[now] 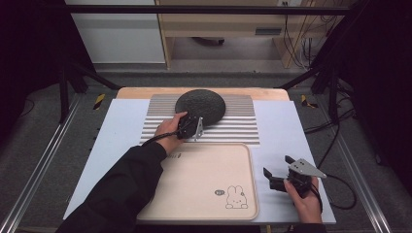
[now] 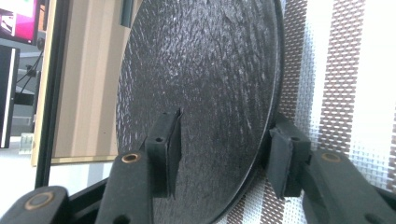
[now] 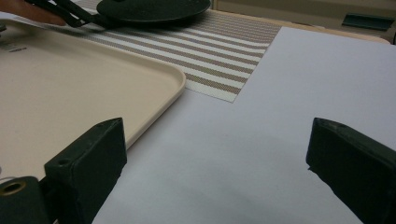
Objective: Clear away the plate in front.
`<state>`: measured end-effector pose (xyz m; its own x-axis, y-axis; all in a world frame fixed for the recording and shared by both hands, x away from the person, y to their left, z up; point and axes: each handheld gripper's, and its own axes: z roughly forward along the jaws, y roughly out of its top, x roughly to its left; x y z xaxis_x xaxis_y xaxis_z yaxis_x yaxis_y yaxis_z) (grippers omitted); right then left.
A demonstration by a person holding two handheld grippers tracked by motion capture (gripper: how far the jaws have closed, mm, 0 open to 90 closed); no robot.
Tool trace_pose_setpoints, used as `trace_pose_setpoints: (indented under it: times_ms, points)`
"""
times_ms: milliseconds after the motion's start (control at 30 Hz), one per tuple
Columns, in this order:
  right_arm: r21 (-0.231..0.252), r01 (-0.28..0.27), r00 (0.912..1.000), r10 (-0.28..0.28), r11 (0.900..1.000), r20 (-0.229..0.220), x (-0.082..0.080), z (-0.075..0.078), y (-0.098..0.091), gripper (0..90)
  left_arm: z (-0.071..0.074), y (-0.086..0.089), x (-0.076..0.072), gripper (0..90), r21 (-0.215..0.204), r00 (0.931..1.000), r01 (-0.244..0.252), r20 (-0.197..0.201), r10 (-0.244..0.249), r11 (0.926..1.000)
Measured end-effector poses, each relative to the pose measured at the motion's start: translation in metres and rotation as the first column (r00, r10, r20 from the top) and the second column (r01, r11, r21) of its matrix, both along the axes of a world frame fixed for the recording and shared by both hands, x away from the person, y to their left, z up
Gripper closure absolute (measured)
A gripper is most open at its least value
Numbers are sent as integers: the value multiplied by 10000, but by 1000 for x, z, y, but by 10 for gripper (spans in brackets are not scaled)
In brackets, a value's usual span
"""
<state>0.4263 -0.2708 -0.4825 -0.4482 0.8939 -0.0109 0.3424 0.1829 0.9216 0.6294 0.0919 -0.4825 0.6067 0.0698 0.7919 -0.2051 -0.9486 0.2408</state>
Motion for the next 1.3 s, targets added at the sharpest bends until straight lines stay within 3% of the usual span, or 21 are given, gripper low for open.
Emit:
trace_pose_setpoints:
  times_ms: [133, 267, 367, 467, 933, 1067, 1233, 1300]
  points:
    - [1, -21, 10000, 21, 10000, -16, 0, 0, 0, 53, -2, -2, -2, 584, 184, 10000, -15, 15, 15, 9998]
    - [-9, -25, 10000, 24, 10000, -23, 0, 0, 0, 53, -5, -5, -6, 721, 544, 9999, 121, 52, -124, 9984]
    - [-10, -20, 10000, 20, 10000, -31, 0, 0, 1, 53, -6, -6, -6, 735, 615, 9999, 134, 35, -137, 9980]
    - [15, -20, 10000, 20, 10000, -62, 0, 0, 1, 53, -9, -7, -8, 761, 1195, 9987, 230, 415, -281, 9926]
    - [26, -79, 9999, 80, 10000, -117, 1, -1, 1, 53, -9, -7, -7, 773, 1166, 9982, 341, 445, -395, 9926]
    - [73, -62, 9999, 63, 10000, -103, 1, -1, 1, 53, -8, -9, -10, 793, 1271, 9955, 445, 779, -547, 9909]
    - [78, -57, 9999, 58, 10000, -111, 1, -1, 1, 53, 2, -11, -13, 853, 951, 9893, 405, 1356, -533, 9946]
    - [74, -62, 9999, 63, 10000, -101, 1, -1, 1, 52, 4, -11, -13, 865, 960, 9883, 478, 1395, -610, 9942]
